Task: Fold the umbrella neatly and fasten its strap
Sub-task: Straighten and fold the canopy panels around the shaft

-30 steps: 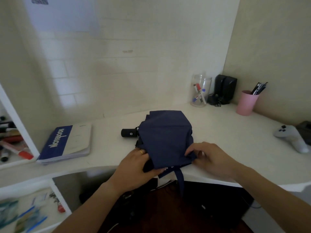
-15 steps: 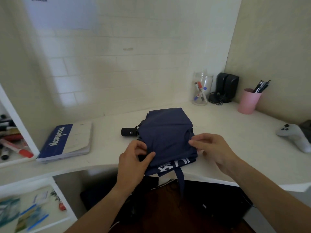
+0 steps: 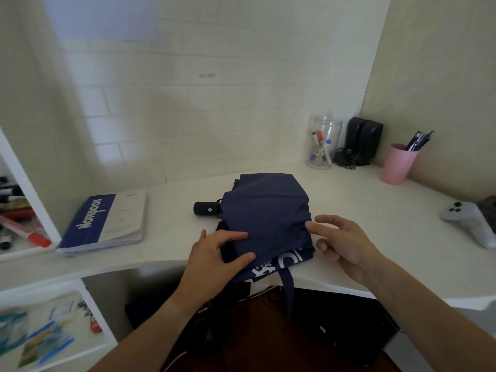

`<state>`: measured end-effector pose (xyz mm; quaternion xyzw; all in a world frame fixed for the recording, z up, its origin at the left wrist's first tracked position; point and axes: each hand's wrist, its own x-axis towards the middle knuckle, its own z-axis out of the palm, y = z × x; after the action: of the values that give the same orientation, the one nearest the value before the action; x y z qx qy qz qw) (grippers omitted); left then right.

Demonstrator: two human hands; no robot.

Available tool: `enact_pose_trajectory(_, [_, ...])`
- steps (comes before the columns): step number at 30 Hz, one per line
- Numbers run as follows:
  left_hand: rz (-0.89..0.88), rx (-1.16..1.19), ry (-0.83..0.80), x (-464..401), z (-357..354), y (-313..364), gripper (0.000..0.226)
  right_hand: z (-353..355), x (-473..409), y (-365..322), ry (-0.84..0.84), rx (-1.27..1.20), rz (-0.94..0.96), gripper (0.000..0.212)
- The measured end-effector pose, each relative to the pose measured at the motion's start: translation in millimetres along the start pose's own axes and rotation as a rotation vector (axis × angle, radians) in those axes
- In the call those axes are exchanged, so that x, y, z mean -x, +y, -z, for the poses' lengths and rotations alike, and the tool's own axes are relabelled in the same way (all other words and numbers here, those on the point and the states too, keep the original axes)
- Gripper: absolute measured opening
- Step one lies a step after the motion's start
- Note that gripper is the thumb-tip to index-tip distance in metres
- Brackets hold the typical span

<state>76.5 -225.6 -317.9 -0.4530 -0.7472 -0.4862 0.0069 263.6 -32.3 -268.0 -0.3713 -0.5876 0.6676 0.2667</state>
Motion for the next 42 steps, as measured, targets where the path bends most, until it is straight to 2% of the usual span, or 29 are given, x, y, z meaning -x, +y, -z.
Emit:
enact_pose_trajectory(4, [0.010,0.045,-0.012,1,2,-1,0.037,-1,7,-1,-0.204,0.098,0.036,0.043])
enact_pose_trajectory(7, [0.030,0.069,-0.001,0,5,-3,0.032,11,7,1,-0.291,0.293,0.101,0.035])
enact_pose_trajectory(12, [0.032,0.063,-0.030,-2,7,-4,0.030,22,6,-2,-0.352,0.475,0.176,0.025])
enact_pose_trajectory(14, [0.022,0.025,-0.061,-2,7,-5,0.034,23,8,-8,-0.314,0.595,0.147,0.030])
enact_pose_trajectory(15, [0.014,0.009,-0.079,-2,8,-5,0.036,23,8,-12,-0.242,0.679,0.151,0.036])
enact_pose_trajectory(16, [0.005,-0.002,-0.096,-1,9,-5,0.039,20,10,-17,-0.117,0.752,0.211,0.040])
enact_pose_trajectory(18, [-0.007,-0.013,-0.122,-2,12,-3,0.043,3,16,-27,0.126,0.771,0.552,0.028])
enact_pose_trajectory(19, [-0.012,-0.015,-0.134,-2,12,-3,0.045,-10,20,-30,0.120,0.773,0.776,0.018])
enact_pose_trajectory(20, [-0.024,-0.021,-0.140,-2,12,-4,0.046,-21,21,-31,0.029,0.834,0.957,0.016])
enact_pose_trajectory(21, [-0.038,-0.030,-0.140,-2,12,-6,0.048,-31,17,-27,-0.097,0.957,1.062,0.022])
enact_pose_trajectory(23, [-0.057,-0.033,-0.137,-1,13,-11,0.052,-36,-1,-5,-0.324,1.277,1.040,0.039])
enact_pose_trajectory(25, [-0.080,-0.026,-0.157,1,16,-14,0.053,-26,-18,12,-0.444,1.482,0.888,0.051])
enact_pose_trajectory(28, [-0.110,-0.050,-0.186,4,18,-14,0.050,-18,-28,22,-0.541,1.532,0.812,0.055])
enact_pose_trajectory(30, [-0.113,-0.068,-0.161,3,21,-5,0.037,-19,-30,22,-0.574,1.560,0.792,0.054])
enact_pose_trajectory(32, [-0.139,-0.125,-0.012,-4,22,4,0.032,-21,-34,24,-0.579,1.592,0.801,0.054])
enact_pose_trajectory(34, [-0.263,-0.265,0.143,-14,20,19,0.025,-20,-37,26,-0.591,1.592,0.797,0.054])
enact_pose_trajectory(35, [-0.335,-0.305,0.098,-20,15,25,0.023,-20,-37,27,-0.595,1.579,0.787,0.055])
enact_pose_trajectory(37, [-0.433,-0.410,-0.202,-29,3,29,0.042,-21,-36,26,-0.590,1.546,0.759,0.061])
enact_pose_trajectory(39, [-0.460,-0.601,-0.489,-31,-5,20,0.061,-20,-35,24,-0.589,1.549,0.730,0.069])
enact_pose_trajectory(40, [-0.449,-0.667,-0.571,-30,-5,11,0.067,-18,-35,22,-0.592,1.562,0.725,0.072])
enact_pose_trajectory(42, [-0.404,-0.724,-0.623,-31,0,-3,0.075,-13,-35,19,-0.579,1.559,0.722,0.076])
